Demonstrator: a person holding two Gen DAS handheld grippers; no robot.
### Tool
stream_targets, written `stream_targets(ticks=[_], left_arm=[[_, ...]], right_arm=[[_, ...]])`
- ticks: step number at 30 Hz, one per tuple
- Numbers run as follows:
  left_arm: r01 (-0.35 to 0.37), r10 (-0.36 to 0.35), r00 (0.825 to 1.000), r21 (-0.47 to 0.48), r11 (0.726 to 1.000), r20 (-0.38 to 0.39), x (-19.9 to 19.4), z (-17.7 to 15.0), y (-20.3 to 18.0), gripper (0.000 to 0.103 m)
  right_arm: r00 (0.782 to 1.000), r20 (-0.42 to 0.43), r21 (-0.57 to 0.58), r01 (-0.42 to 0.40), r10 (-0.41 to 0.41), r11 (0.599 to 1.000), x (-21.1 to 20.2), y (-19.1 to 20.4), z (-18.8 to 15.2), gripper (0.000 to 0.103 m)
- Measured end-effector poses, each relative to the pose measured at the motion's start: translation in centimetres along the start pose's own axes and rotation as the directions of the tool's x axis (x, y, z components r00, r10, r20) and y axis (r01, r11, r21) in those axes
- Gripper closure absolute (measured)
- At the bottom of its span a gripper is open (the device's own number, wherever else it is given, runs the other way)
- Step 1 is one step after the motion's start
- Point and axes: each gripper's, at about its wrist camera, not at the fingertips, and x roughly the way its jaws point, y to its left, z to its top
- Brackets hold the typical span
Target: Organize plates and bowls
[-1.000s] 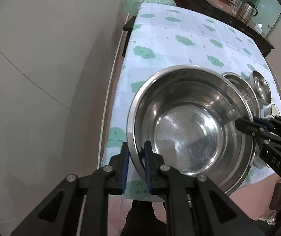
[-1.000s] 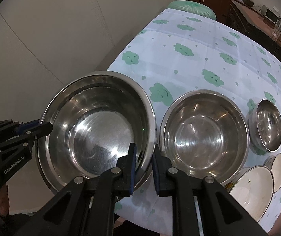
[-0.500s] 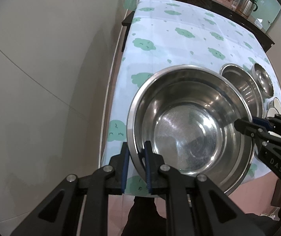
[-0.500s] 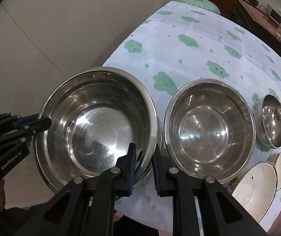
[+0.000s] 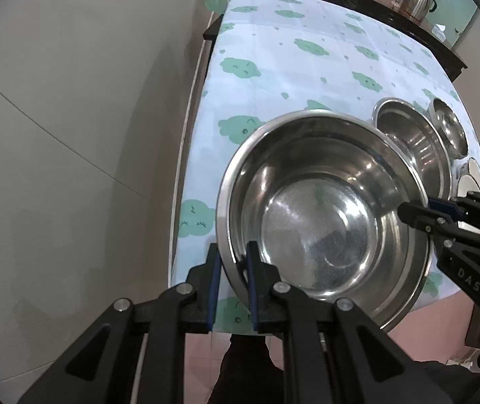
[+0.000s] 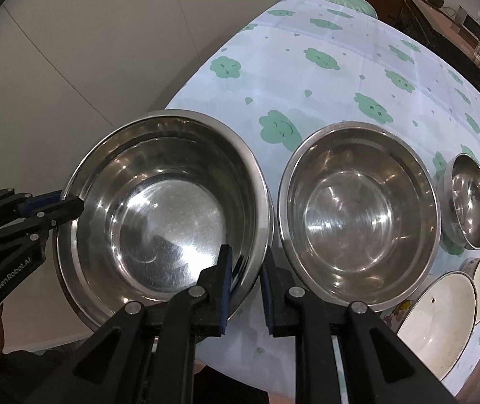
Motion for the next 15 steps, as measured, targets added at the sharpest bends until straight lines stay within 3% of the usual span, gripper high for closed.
stream_targets(ticks=[15], left_arm=[[-0.005, 0.005, 1.0, 0.002, 1.0, -0.027, 1.4, -0.2, -0.3, 0.091]], right_arm=[[1.0, -0.03, -0.019, 0.005, -0.005, 1.0, 1.1, 0.3, -0.1, 0.084]])
